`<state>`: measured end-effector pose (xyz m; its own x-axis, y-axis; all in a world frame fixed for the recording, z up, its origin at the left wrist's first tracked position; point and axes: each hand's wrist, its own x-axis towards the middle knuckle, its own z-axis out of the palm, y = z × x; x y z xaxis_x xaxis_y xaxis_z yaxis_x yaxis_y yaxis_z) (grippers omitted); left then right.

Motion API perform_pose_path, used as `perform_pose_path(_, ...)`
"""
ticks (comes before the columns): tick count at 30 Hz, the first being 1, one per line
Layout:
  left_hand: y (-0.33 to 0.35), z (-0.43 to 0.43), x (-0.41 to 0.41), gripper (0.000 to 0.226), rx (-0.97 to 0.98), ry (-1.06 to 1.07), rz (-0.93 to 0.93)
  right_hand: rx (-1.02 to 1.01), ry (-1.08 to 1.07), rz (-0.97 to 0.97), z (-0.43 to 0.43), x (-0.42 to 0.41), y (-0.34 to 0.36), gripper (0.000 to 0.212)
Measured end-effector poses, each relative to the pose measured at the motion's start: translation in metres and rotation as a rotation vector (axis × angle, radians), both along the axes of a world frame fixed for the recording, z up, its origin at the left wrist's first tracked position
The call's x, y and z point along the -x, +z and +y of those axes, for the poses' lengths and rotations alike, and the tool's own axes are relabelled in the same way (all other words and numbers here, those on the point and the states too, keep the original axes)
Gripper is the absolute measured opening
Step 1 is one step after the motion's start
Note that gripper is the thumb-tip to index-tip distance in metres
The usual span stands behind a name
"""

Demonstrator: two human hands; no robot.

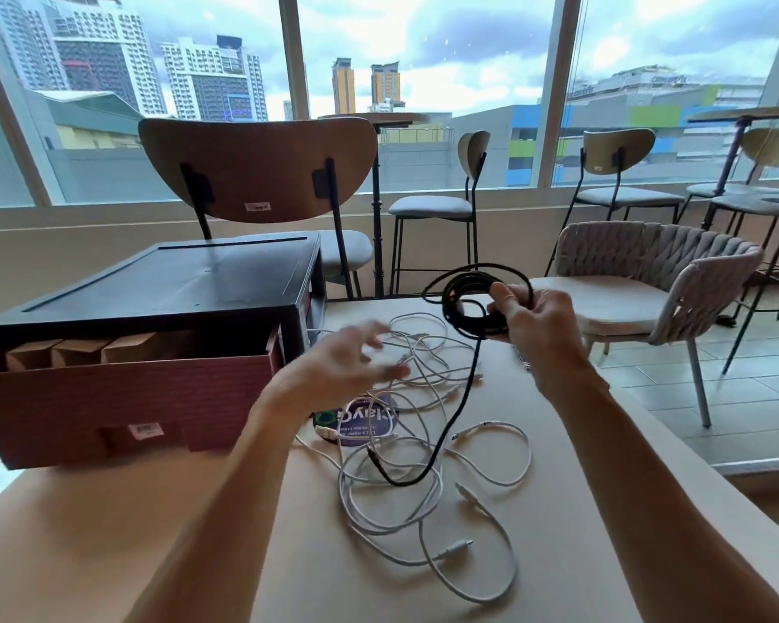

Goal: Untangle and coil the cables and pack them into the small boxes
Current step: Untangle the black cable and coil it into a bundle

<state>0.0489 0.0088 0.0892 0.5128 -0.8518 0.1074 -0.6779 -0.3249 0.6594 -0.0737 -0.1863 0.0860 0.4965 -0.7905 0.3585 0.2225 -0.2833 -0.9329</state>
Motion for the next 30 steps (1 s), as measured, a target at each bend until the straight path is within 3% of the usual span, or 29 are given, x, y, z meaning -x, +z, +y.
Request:
perform_pose_path(3, 0.010, -0.010, 0.014, 0.058, 0.494, 0.050, -0.177, 0.055, 0.055, 0.067, 0.007, -0.004, 0.000, 0.028)
perform_pose_path(5, 0.012, -0.016, 0.024, 0.043, 0.692, 0.022, -0.243, 0.098, 0.082, 0.097, 0.012, -0.006, 0.001, 0.030)
perform_pose_path(11, 0.005, -0.022, 0.027, 0.019, 0.884, 0.165, -0.337, 0.121, 0.234, 0.096, 0.029, -0.004, 0.009, 0.026)
perform_pose_path(15, -0.003, -0.020, 0.022, 0.010, 0.878, 0.475, -0.181, 0.100, 0.344, 0.053, 0.034, 0.000, 0.018, 0.019)
perform_pose_path(19, -0.010, -0.022, 0.012, 0.010, 0.871, 0.435, 0.417, 0.148, 0.381, 0.068, 0.038, 0.001, 0.019, 0.014)
perform_pose_path(21, -0.008, -0.020, 0.011, 0.007, 0.808, 0.396, 0.547, 0.131, 0.351, 0.068, 0.037, 0.000, 0.016, 0.015)
perform_pose_path(25, -0.001, -0.016, 0.007, 0.006, 0.622, 0.293, 0.516, 0.135, 0.228, 0.062, 0.030, 0.003, 0.014, 0.012)
perform_pose_path(30, -0.001, -0.012, 0.009, 0.010, 0.480, 0.219, 0.345, 0.116, 0.261, 0.046, 0.028, 0.004, 0.014, 0.013)
